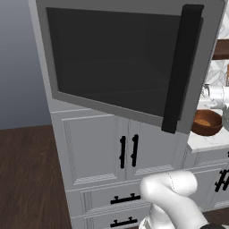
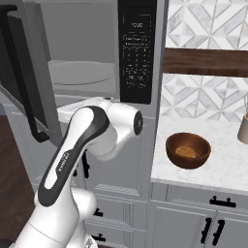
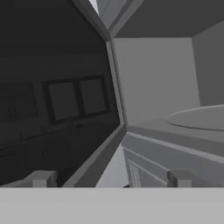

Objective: Open the microwave, place the bowl with waffle inside the microwave, then close the microwave door and turn it on.

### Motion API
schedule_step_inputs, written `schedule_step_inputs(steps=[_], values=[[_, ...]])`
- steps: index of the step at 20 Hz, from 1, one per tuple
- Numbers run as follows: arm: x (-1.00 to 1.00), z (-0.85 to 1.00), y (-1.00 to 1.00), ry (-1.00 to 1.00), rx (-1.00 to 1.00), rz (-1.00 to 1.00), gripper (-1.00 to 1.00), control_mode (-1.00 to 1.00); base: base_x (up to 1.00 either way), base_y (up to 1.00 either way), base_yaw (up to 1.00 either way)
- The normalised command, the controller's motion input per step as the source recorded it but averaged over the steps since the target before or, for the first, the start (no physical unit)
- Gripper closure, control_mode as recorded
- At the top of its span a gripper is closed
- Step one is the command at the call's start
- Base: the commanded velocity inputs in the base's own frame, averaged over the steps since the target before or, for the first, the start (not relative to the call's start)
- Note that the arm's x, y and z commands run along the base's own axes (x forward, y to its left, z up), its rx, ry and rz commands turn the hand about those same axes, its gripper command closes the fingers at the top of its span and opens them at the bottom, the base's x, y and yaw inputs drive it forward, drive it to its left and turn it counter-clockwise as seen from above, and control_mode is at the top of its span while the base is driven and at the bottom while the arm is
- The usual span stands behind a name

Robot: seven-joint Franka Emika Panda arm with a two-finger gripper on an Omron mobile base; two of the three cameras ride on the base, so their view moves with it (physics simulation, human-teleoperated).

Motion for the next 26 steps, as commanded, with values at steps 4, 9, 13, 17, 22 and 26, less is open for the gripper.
schedule_step_inputs(steps=[4,9,13,17,22,26], values=[[-0.64,0.00,0.60,0.00,0.00,0.18,-1.00,-1.00,0.00,0.00,0.00],[-0.56,0.00,0.68,0.00,0.01,0.15,-1.00,-1.00,0.00,0.00,0.00],[-0.55,0.00,0.79,0.00,0.01,0.08,-1.00,-1.00,0.00,0.00,0.00],[-0.55,0.00,0.95,0.00,0.00,0.04,-1.00,-1.00,0.00,0.00,0.00],[-0.44,0.00,0.95,0.00,0.00,0.04,-1.00,-1.00,0.00,0.00,0.00],[-0.30,0.00,0.97,0.02,0.00,0.02,-1.00,-1.00,0.00,0.00,0.00]])
